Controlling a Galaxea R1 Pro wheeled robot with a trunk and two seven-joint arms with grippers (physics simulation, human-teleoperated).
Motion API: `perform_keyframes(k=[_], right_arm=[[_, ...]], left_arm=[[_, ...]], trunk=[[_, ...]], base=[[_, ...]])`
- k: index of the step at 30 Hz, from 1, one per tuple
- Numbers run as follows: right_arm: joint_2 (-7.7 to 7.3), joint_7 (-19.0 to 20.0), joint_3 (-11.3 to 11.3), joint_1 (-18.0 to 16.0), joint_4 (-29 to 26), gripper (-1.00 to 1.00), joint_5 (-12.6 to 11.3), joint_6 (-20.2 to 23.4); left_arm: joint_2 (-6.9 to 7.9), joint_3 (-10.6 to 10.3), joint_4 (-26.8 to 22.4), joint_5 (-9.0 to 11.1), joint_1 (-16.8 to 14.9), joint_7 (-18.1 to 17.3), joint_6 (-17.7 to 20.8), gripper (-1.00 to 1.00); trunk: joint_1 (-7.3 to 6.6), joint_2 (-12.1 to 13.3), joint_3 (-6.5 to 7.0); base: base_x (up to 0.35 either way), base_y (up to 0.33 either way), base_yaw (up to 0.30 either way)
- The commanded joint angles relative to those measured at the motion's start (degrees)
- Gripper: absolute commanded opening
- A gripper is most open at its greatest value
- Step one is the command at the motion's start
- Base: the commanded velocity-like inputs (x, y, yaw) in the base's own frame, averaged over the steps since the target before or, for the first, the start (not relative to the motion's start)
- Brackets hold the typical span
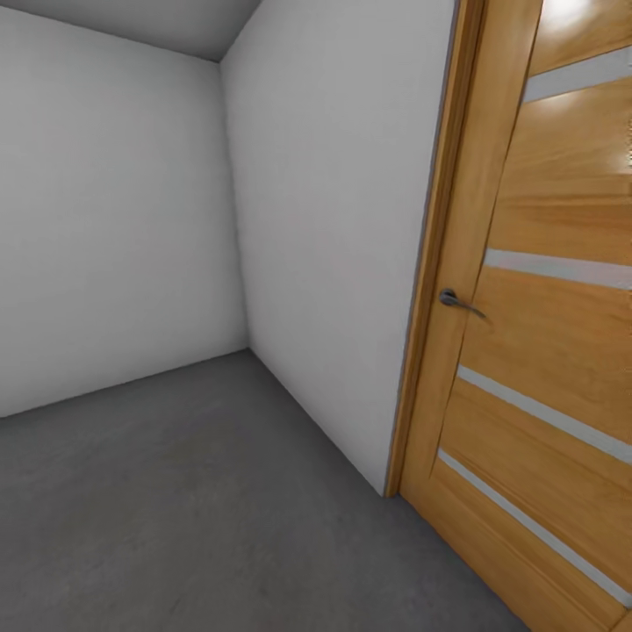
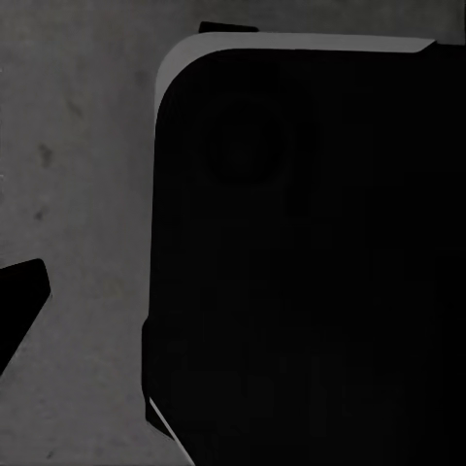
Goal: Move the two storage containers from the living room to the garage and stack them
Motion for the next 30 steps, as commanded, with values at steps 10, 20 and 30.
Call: perform_keyframes(k=[10, 20, 30], right_arm=[[0.01, 0.00, 0.40, -0.02, 0.05, 1.00, -0.38, -0.19], [0.01, -0.02, 0.35, -0.02, 0.05, 1.00, -0.80, -0.23], [0.00, 0.00, 0.36, -0.02, 0.05, 1.00, -0.81, -0.23]], left_arm=[[0.00, 0.01, -0.02, 0.44, -0.01, 0.01, -0.22, 1.00], [0.03, 0.01, -0.06, 0.44, -0.01, 0.09, -0.22, 1.00], [0.08, 0.01, -0.04, 0.44, -0.01, 0.11, -0.22, 1.00]], trunk=[[0.03, -0.02, -0.04], [0.03, -0.02, -0.04], [0.03, -0.02, -0.04]], base=[[0.198, 0.000, -0.155], [0.008, 0.000, -0.166], [0.000, 0.000, -0.240]])
